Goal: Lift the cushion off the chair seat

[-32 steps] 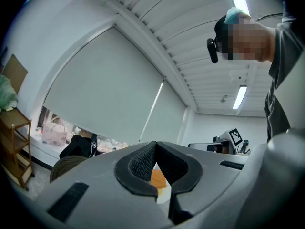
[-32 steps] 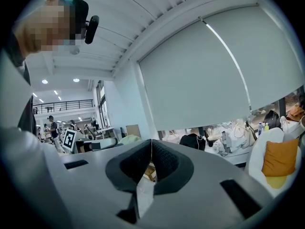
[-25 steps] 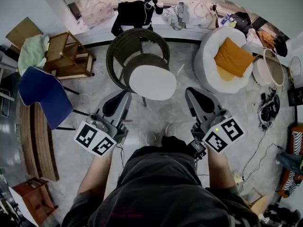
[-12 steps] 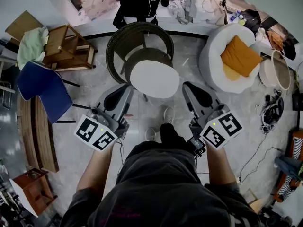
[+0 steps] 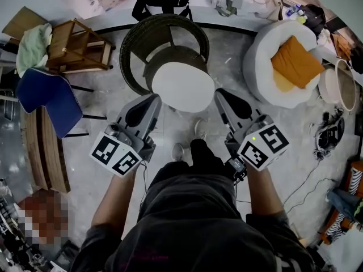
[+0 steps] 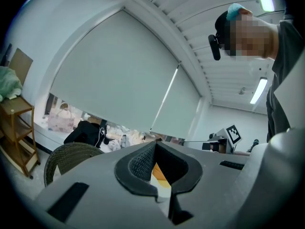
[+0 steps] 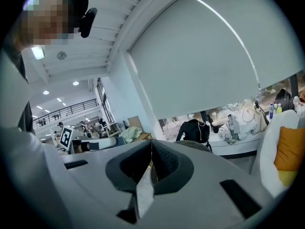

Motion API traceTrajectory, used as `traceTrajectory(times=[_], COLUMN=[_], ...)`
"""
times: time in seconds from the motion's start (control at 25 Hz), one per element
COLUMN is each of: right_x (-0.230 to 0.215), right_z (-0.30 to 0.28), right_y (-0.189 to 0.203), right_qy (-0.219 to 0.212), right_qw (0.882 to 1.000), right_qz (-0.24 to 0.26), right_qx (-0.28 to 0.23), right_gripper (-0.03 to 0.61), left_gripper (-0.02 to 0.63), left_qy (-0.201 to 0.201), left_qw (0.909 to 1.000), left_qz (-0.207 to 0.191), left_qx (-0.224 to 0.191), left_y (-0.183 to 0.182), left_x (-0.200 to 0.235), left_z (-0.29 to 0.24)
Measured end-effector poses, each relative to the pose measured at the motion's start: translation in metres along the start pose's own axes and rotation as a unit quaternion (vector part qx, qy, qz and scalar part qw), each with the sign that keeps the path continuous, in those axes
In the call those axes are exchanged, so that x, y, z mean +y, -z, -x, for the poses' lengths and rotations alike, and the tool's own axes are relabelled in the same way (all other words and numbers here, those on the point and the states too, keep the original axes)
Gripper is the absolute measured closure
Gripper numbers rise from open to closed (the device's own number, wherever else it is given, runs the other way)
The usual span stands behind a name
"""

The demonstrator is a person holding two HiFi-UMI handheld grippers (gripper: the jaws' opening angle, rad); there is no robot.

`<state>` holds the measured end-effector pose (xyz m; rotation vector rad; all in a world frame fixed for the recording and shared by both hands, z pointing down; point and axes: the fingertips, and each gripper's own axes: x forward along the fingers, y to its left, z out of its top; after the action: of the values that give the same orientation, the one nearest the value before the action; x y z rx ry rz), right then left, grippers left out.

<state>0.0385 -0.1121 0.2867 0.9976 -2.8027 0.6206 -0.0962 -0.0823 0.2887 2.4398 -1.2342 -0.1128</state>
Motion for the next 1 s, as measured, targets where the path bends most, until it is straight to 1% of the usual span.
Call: traceTrajectory(times=[0.24,0.44,0.56,0.72,1.0], right_x=[-0.054,-0.099,-0.117,-0.132,-0.158], right_z=[-0.011,-0.026,-0.035,-0.047,-0.071], right_y=[0.033,0.072,0.092,0.115,0.157], right_qy=[-0.005,-0.013,-0.021,-0.029,-0.026], right_qw=[0.999,0.997,0.994,0.992,0.987], right_qz=[-0.021,-0.041,-0.061,-0.072,-0.102], right_qx=[0.034,0.070,0.085,0.099,0.122], right_gripper=[0.565,0.565,0.564,0.563,0.563], left_gripper=[0.603,0.603,0.601,0.602,0.601], left_qy=[-0.024,-0.045,-0.057,-0.072,-0.074], left_qw=[0.9990,0.9957,0.9936,0.9915,0.9892], left_qz=[0.025,0.064,0.080,0.085,0.094], left_qx=[0.029,0.050,0.055,0.067,0.085], left_y=[0.044,0.087,0.107,0.133,0.168], left_x=[0.009,0.023,0.032,0.045,0.072], left_z=[-0.038,-0.069,-0.084,-0.102,-0.125])
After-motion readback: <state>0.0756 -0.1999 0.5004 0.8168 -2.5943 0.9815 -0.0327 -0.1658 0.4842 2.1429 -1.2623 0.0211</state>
